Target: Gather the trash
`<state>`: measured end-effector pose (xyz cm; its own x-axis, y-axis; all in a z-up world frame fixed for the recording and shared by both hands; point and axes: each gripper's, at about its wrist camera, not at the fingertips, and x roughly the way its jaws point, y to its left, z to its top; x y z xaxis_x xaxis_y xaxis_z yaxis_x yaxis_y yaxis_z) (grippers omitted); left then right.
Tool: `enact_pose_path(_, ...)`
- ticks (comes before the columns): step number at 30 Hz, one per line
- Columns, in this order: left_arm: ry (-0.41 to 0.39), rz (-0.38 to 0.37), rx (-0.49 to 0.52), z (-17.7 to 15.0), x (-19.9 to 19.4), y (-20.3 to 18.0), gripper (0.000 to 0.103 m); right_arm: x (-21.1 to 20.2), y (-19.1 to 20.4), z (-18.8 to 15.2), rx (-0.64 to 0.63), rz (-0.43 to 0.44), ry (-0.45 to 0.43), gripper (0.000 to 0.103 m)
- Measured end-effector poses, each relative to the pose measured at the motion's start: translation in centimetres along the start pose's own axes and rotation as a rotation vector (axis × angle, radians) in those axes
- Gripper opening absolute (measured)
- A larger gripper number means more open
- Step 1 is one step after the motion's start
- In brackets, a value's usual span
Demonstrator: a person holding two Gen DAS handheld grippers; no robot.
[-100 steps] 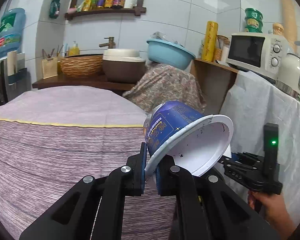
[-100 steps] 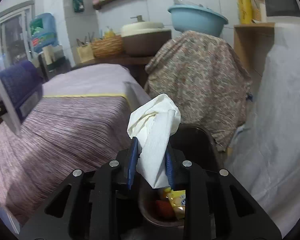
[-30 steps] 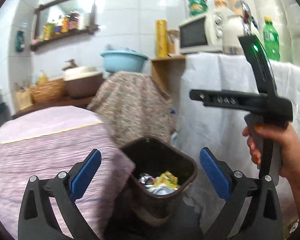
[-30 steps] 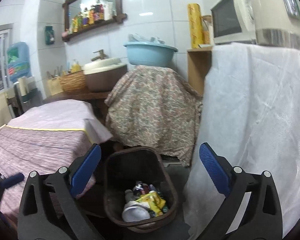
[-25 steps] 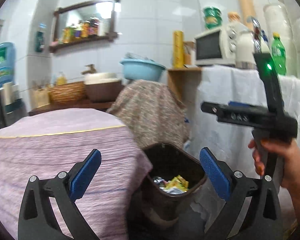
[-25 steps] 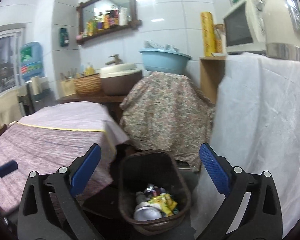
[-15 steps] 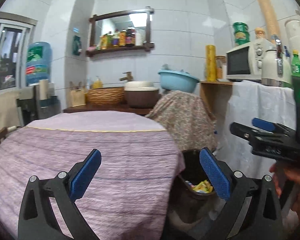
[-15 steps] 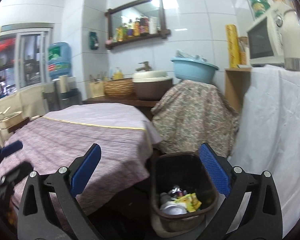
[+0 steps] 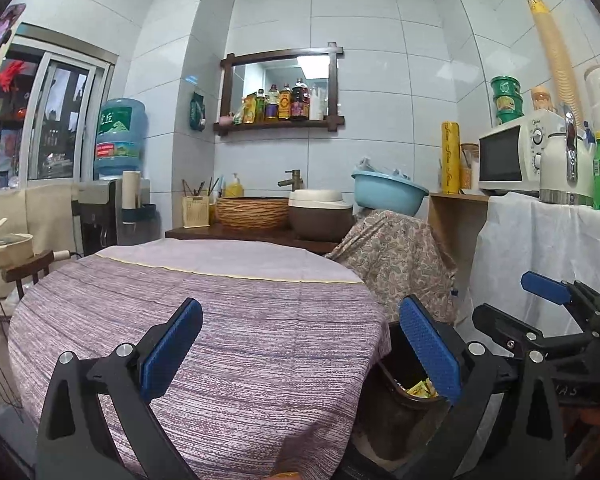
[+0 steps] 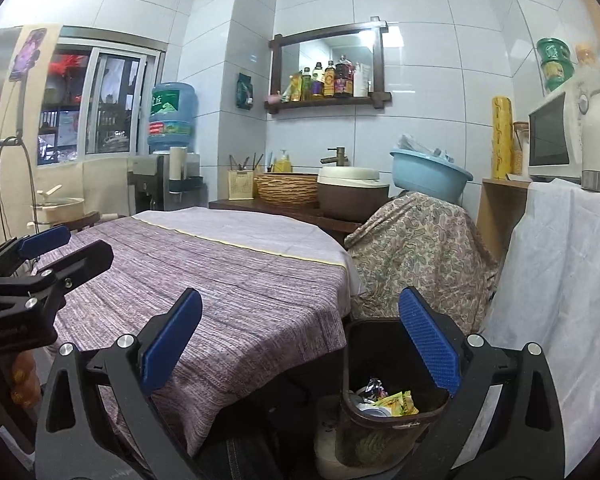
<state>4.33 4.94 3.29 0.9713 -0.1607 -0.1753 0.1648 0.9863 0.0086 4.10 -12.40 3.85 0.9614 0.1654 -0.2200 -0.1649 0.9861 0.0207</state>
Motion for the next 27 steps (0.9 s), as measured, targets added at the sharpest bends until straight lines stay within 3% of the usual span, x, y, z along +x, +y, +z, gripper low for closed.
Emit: enact_pose_path(27, -0.018, 0.011, 0.036, -0.3, -0.2, -1.3, 0.098, -0.2, -1.0, 0.1, 0.026, -0.024, -0.008, 0.097)
